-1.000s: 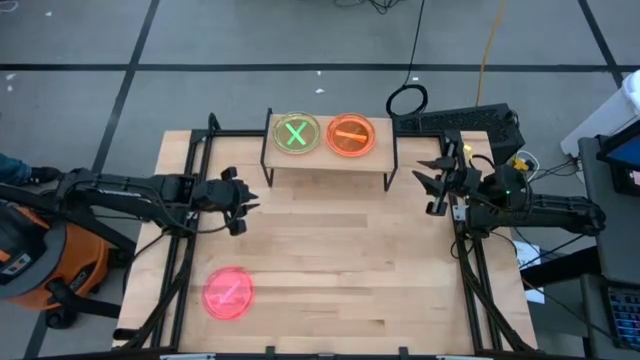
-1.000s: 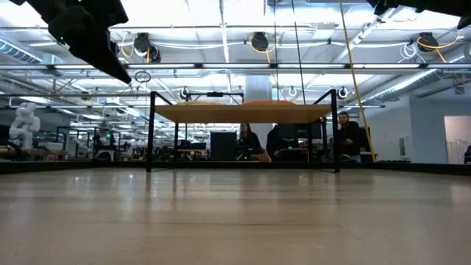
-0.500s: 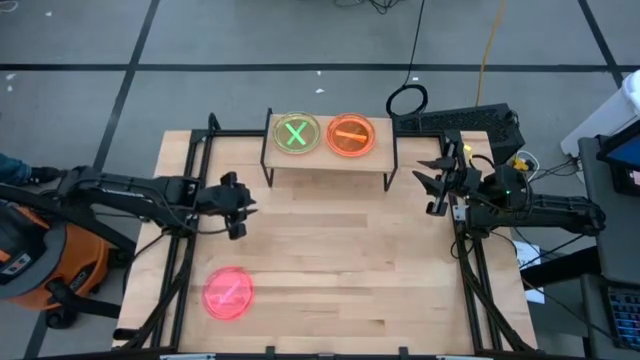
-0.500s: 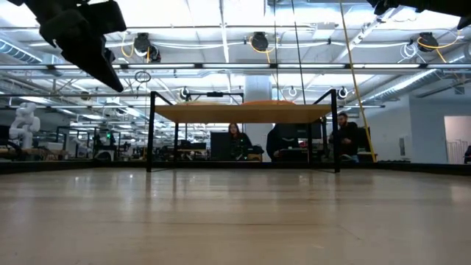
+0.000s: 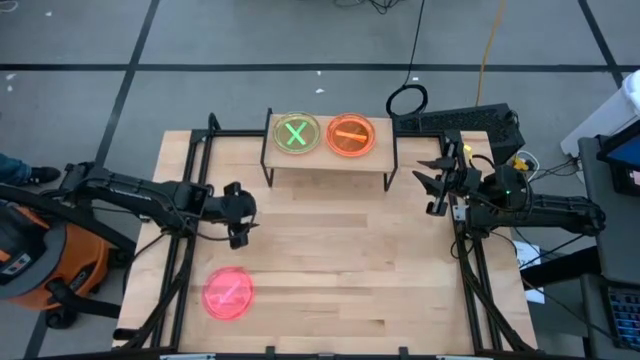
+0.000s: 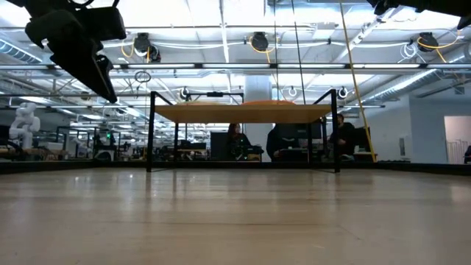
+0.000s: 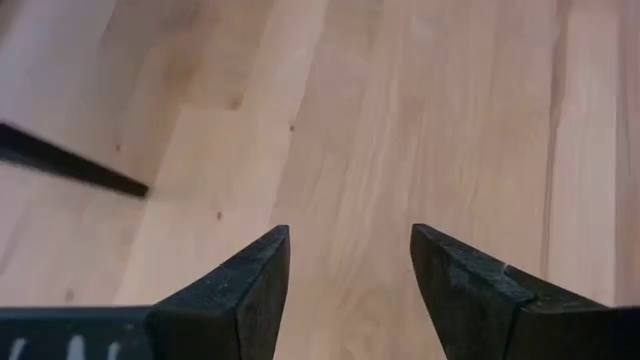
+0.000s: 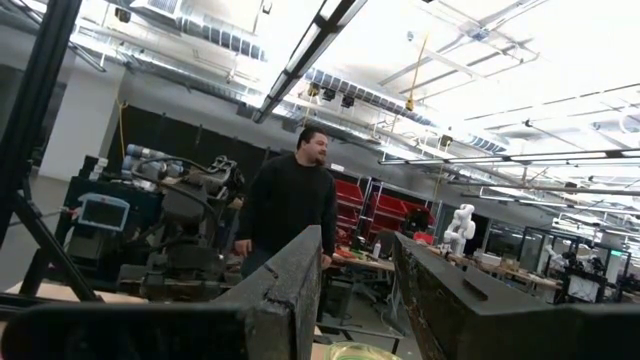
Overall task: Place and stack plates onto a shelf
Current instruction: Stack the pink plate on the green plate on the shelf
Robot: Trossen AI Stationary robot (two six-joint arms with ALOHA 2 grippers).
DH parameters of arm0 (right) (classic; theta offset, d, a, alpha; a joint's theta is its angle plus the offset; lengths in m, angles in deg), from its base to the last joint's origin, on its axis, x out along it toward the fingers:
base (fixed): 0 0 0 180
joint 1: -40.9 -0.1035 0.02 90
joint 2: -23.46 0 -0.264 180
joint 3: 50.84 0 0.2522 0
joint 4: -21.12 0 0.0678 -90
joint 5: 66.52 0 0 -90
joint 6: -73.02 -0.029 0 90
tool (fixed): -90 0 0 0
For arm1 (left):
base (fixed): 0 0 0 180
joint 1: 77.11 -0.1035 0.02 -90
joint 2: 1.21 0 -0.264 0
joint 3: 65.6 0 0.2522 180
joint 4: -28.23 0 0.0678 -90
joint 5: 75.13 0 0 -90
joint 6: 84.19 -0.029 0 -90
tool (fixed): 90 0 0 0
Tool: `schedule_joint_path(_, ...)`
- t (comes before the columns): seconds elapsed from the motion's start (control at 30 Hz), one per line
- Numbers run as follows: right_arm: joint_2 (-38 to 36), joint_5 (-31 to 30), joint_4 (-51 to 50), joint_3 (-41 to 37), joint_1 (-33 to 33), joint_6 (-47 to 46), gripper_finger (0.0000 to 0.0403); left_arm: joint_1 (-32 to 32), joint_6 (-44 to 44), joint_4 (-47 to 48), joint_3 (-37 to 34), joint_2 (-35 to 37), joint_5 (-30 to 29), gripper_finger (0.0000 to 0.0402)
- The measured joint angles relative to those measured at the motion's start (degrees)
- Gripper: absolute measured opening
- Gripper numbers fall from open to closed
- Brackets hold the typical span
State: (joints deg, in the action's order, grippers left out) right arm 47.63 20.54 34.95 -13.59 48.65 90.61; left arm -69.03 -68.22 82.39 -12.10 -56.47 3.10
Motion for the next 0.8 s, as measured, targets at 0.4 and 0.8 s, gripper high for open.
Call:
schedule_joint_path(0.4, 0.02, 0.00, 0.00, 0.00, 0.00, 0.00, 0.0112, -1.14, 6.85, 11.54, 0.04, -1.32, 9.00, 0.0216)
schedule_joint_path(0.8, 0.02, 0.00, 0.02, 0.02, 0.00, 0.00, 0.0112, -7.22, 4.51, 13.65, -4.86, -5.62, 15.41, 0.0216)
